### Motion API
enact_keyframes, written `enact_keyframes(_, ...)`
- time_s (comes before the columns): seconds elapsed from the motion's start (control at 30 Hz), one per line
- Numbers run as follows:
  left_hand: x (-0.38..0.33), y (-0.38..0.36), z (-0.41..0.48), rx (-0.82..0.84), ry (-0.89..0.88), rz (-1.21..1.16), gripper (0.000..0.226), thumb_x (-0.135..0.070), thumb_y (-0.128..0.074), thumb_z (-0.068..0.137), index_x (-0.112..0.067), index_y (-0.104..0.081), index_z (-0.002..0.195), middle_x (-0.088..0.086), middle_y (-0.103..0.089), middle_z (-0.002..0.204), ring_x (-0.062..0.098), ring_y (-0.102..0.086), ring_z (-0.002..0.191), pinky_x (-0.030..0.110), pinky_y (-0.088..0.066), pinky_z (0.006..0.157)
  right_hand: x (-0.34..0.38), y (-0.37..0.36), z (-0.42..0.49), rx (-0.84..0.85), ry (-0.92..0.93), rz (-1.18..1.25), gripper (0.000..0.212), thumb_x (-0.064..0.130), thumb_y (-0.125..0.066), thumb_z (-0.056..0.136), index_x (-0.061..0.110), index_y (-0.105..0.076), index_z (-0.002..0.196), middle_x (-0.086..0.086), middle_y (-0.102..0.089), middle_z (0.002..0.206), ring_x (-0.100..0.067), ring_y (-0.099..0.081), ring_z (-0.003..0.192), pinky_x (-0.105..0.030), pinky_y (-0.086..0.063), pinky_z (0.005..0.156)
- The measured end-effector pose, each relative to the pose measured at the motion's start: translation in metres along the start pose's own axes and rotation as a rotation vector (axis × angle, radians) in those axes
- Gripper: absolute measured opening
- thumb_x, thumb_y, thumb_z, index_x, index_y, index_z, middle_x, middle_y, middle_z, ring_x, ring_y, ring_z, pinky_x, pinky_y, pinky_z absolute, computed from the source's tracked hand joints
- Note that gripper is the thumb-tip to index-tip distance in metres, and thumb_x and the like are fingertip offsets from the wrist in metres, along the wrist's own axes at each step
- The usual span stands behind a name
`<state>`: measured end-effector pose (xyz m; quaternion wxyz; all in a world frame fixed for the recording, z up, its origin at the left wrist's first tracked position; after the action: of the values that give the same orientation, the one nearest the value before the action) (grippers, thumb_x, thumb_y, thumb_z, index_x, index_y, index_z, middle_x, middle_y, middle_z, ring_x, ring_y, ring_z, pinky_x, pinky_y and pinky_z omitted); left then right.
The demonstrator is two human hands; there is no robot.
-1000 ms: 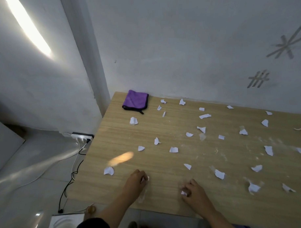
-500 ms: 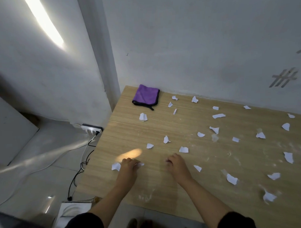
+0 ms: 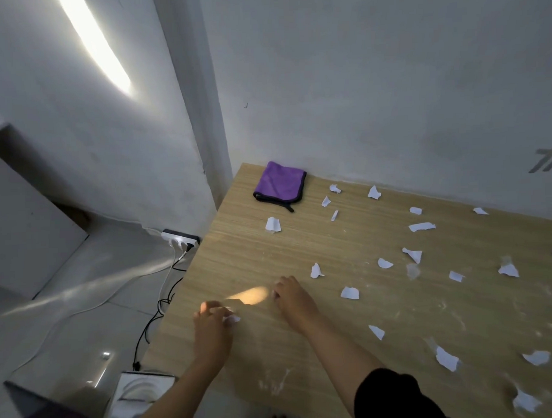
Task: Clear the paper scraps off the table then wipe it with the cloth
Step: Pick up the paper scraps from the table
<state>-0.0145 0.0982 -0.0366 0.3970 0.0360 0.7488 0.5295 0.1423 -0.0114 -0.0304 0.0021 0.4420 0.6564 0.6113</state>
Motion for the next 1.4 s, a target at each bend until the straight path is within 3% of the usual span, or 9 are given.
enact_keyframes(0.07,-0.002,0.000,0.001,0.003,0.039,-0.081,0.014,0.000,-0.066,0.078,-0.013,-0.073,0.078,0.008,-0.056,0.097,0.032,-0.053,0.091,0.027,-0.034,0.078,-0.008,-0.007,-0.004,-0.049,0.004,0.028,0.049,0.020,-0.015,0.084,0.003,-0.060,0.087,-0.014,-0.057,0.098,-0.032,-0.049,0.098,-0.036,-0.041,0.078)
enact_keyframes(0.17,-0.007,0.001,0.002,-0.002,0.035,-0.109,0.016,0.004,-0.061,0.080,-0.008,-0.072,0.080,0.012,-0.055,0.095,0.034,-0.055,0.086,0.033,-0.042,0.074,-0.010,0.005,-0.008,-0.140,-0.073,0.133,0.028,0.005,-0.032,0.092,0.004,-0.057,0.105,-0.014,-0.054,0.112,-0.029,-0.046,0.107,-0.033,-0.037,0.085)
enact_keyframes(0.37,-0.019,0.001,0.005,0.018,0.005,-0.136,0.011,-0.008,-0.060,0.086,-0.001,-0.068,0.085,0.011,-0.054,0.082,0.028,-0.055,0.074,0.027,-0.033,0.067,-0.044,0.031,-0.002,-0.246,-0.275,0.283,0.053,0.000,-0.035,0.094,0.016,-0.028,0.144,-0.010,-0.011,0.154,-0.028,-0.012,0.141,-0.039,-0.016,0.114)
enact_keyframes(0.57,-0.048,-0.005,-0.002,0.063,-0.003,-0.304,0.023,-0.004,-0.064,0.081,-0.022,-0.057,0.069,0.000,-0.057,0.064,0.014,-0.051,0.060,0.013,-0.035,0.055,-0.055,0.029,-0.004,-0.215,-0.191,-0.033,0.037,-0.005,-0.035,0.091,0.006,-0.053,0.122,-0.009,-0.045,0.130,-0.023,-0.037,0.120,-0.026,-0.033,0.095)
enact_keyframes(0.8,-0.084,-0.035,-0.017,0.204,-0.073,-0.411,0.016,-0.007,-0.066,0.080,-0.012,-0.061,0.094,0.002,-0.067,0.075,0.010,-0.062,0.067,0.014,-0.042,0.059,-0.058,0.015,-0.062,-0.314,-0.165,0.089,0.019,0.004,-0.048,0.089,0.007,-0.065,0.098,-0.010,-0.060,0.104,-0.023,-0.048,0.104,-0.028,-0.037,0.088)
enact_keyframes(1.03,-0.132,-0.072,-0.047,0.423,-0.112,-0.472,0.019,-0.010,-0.071,0.076,-0.018,-0.060,0.088,-0.006,-0.066,0.070,-0.004,-0.059,0.055,0.014,-0.047,0.058,-0.090,0.014,-0.135,-0.559,-0.325,0.267,0.011,0.011,-0.056,0.090,0.011,-0.067,0.091,0.001,-0.059,0.096,-0.008,-0.043,0.096,-0.020,-0.036,0.084)
enact_keyframes(1.13,-0.153,-0.088,-0.060,0.479,-0.123,-0.505,0.017,-0.009,-0.069,0.077,-0.016,-0.062,0.090,-0.007,-0.064,0.072,0.001,-0.060,0.060,0.010,-0.047,0.056,-0.103,0.014,-0.159,-0.567,-0.407,0.345,0.020,0.011,-0.053,0.093,0.005,-0.064,0.109,0.004,-0.049,0.107,-0.010,-0.046,0.106,-0.023,-0.037,0.096)
enact_keyframes(1.23,-0.169,-0.103,-0.072,0.513,-0.179,-0.491,0.016,-0.007,-0.066,0.079,-0.008,-0.064,0.095,-0.003,-0.066,0.078,0.012,-0.063,0.073,0.010,-0.047,0.060,-0.112,0.014,-0.174,-0.524,-0.394,0.316,0.023,0.014,-0.050,0.094,0.007,-0.063,0.112,0.006,-0.045,0.102,-0.010,-0.046,0.099,-0.016,-0.037,0.090)
enact_keyframes(1.4,-0.178,-0.121,-0.080,0.492,-0.301,-0.340,0.015,-0.017,-0.063,0.076,-0.014,-0.067,0.090,0.001,-0.070,0.089,0.017,-0.063,0.085,0.029,-0.050,0.077,-0.118,0.029,-0.189,-0.538,-0.347,0.193,0.040,0.036,-0.038,0.087,0.012,-0.064,0.107,0.005,-0.051,0.101,-0.012,-0.047,0.095,-0.022,-0.041,0.082)
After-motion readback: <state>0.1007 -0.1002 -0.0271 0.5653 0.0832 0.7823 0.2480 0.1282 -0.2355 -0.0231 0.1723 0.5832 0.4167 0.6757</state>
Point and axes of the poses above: each hand's wrist, its own z-axis towards the middle knuckle, its own y-axis out of the back of the hand, x = y × z, the point moved 2 cm from there along z, towards the middle knuckle
